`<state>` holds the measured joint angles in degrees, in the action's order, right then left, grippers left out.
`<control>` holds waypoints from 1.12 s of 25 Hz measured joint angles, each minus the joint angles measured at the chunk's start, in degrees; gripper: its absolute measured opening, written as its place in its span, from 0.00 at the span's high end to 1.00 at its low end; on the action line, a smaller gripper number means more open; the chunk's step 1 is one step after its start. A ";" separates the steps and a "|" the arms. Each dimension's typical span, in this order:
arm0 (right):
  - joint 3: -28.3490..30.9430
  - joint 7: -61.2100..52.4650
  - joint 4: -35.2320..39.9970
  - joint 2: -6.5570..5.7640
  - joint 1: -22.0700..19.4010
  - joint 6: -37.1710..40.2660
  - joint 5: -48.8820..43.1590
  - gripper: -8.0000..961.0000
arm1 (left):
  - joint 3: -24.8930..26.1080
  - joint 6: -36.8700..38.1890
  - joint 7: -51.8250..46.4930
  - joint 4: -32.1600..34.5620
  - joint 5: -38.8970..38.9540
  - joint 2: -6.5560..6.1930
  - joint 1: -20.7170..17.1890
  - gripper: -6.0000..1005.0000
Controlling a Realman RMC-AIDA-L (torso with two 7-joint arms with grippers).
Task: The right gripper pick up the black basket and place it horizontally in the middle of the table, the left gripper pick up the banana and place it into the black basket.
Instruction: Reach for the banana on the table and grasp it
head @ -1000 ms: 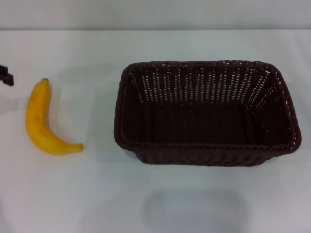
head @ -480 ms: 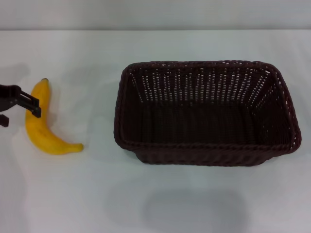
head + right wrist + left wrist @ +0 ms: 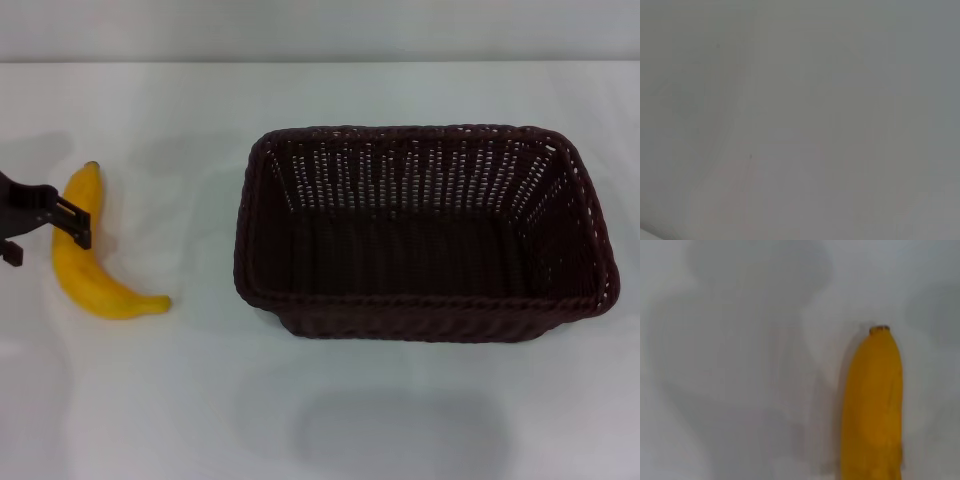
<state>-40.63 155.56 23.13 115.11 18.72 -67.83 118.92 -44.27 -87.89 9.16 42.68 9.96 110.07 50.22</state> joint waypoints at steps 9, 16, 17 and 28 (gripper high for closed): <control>-0.02 0.01 -0.14 0.03 0.19 1.23 -0.04 0.49 | 0.41 4.77 -0.52 -3.53 0.13 0.61 0.04 0.13; -0.15 0.10 -1.00 0.08 1.33 3.12 -0.16 0.49 | 0.38 6.65 -0.82 -4.91 0.03 1.21 -0.04 0.13; -0.15 0.24 -1.29 0.09 1.58 3.27 -0.16 0.49 | 0.29 6.72 -0.82 -5.08 -0.03 1.26 0.01 0.13; -0.15 2.29 -2.30 0.12 2.96 5.63 -0.19 0.49 | -0.13 6.85 1.09 -5.12 -0.82 1.38 1.66 0.32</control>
<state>-40.78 157.85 20.84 115.23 21.68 -62.20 118.73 -44.39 -81.04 10.25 37.56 9.14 111.45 51.88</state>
